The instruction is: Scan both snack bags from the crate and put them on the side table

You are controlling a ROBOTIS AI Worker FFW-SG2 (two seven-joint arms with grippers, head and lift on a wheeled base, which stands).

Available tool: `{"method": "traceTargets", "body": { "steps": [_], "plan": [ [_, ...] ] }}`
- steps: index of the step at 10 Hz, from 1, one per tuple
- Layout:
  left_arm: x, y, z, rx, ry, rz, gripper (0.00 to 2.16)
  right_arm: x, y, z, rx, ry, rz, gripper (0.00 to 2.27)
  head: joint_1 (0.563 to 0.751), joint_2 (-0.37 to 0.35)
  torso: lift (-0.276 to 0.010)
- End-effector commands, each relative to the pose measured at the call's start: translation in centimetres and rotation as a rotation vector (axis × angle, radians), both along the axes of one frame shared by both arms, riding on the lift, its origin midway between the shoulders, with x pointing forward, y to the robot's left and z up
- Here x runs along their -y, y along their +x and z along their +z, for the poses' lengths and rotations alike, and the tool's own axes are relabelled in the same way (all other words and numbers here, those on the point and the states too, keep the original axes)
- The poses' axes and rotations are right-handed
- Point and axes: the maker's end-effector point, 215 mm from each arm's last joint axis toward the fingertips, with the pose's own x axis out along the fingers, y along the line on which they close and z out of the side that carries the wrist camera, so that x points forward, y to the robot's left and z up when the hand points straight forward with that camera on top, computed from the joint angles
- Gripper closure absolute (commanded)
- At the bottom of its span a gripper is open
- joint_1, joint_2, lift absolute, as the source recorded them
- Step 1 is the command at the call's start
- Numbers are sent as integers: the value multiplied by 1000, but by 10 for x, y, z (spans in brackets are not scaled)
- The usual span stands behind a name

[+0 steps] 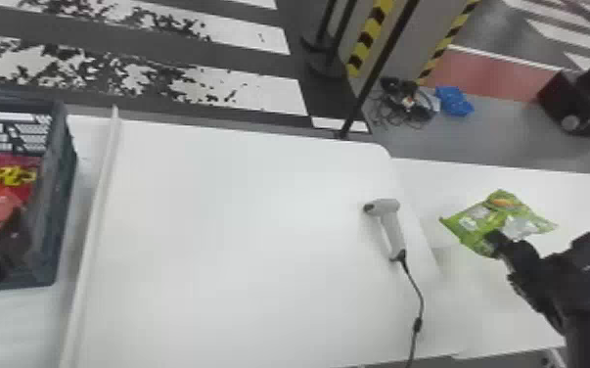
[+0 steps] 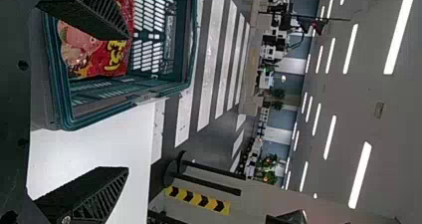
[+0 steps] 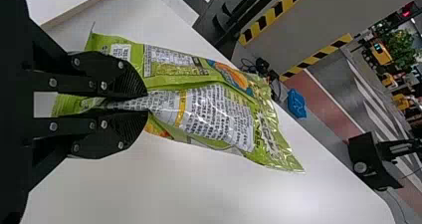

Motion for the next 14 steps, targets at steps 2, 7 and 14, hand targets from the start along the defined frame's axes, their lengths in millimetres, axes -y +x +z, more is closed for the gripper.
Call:
{"method": "traceTargets", "body": {
  "steps": [2,7,14],
  "plan": [
    [-1,0,4,8,2,0,49,1,-1,-3,4,-27,-18,12,695,-350,-87],
    [-4,0,12,21,14,8,53,-68,22,130,311,-409,110,60,695,-350,-87],
    [-1,-1,19,32,27,5,53,-382,30,156,471,-717,540,56,695,-238,-87]
  ]
}}
